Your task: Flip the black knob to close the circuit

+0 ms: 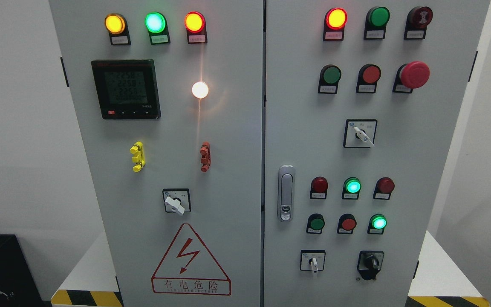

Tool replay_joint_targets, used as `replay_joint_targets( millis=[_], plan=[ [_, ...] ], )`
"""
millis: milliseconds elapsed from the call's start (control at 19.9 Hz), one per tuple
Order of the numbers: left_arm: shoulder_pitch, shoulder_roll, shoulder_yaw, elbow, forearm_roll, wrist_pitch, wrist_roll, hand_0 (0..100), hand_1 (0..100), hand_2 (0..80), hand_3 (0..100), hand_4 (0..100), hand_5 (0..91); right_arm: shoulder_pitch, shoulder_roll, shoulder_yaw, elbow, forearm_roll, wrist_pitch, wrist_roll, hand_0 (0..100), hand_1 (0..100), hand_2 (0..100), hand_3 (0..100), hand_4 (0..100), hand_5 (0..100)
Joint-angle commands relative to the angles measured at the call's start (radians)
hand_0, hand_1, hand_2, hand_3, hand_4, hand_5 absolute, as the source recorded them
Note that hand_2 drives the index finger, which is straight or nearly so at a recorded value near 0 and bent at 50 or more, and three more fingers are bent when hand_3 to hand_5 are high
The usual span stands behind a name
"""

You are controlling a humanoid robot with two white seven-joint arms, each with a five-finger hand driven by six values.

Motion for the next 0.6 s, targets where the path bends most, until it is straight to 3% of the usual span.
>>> replay_joint_targets(
  millis=[0, 552],
  plan=[
    [0.021, 0.0, 0.0, -0.023, 0.0, -0.001, 0.0, 12, 56, 0.0, 0, 0, 0.0, 0.0, 0.001, -0.006, -0.001, 0.0, -0.001, -0.001, 0, 8, 0, 0, 0, 0],
    [0.021, 0.0, 0.0, -0.023, 0.0, -0.001, 0.0, 12, 56, 0.0, 0, 0, 0.0, 0.006, 0.001, 0.001, -0.005, 0.0, -0.009, 0.008, 0, 8, 0, 0, 0, 0]
  ],
)
